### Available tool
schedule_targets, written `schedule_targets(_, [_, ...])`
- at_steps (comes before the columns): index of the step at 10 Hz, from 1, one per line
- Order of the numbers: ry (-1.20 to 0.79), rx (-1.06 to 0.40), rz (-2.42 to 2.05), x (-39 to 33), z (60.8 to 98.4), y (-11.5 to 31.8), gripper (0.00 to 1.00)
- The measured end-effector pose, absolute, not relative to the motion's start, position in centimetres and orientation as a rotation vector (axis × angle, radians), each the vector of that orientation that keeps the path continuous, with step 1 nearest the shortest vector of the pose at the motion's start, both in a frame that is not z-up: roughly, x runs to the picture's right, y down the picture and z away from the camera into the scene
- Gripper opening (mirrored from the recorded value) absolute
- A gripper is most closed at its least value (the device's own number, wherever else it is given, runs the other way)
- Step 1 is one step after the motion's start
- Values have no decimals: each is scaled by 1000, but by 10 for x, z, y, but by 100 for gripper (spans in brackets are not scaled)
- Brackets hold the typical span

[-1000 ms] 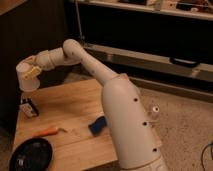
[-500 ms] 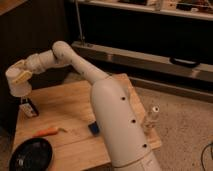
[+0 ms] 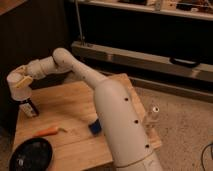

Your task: Place the ceramic cup over the eraser

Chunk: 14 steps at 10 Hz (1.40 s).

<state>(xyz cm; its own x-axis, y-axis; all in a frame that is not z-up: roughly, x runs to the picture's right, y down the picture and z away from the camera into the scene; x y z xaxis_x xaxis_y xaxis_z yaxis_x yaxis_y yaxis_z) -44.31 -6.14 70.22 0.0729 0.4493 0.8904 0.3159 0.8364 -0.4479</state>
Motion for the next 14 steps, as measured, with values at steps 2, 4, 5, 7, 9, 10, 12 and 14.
schedule_targets(2, [-1515,-631,123,-436,703,-55,14])
schedule_targets(4, [-1513,-640,119,-437,698,-51,14])
schedule_targets(5, [-1515,-650,115,-439,696,-51,14])
schedule_targets(7, [-1516,-667,112,-441,694,-51,14])
schedule_targets(9, [-1516,-681,119,-441,698,-47,14])
schedule_targets(10, [-1521,-687,129,-441,701,-42,14])
schedule_targets(12, [-1528,-687,138,-441,707,-37,14])
schedule_targets(14, [-1533,-682,146,-440,713,-37,14])
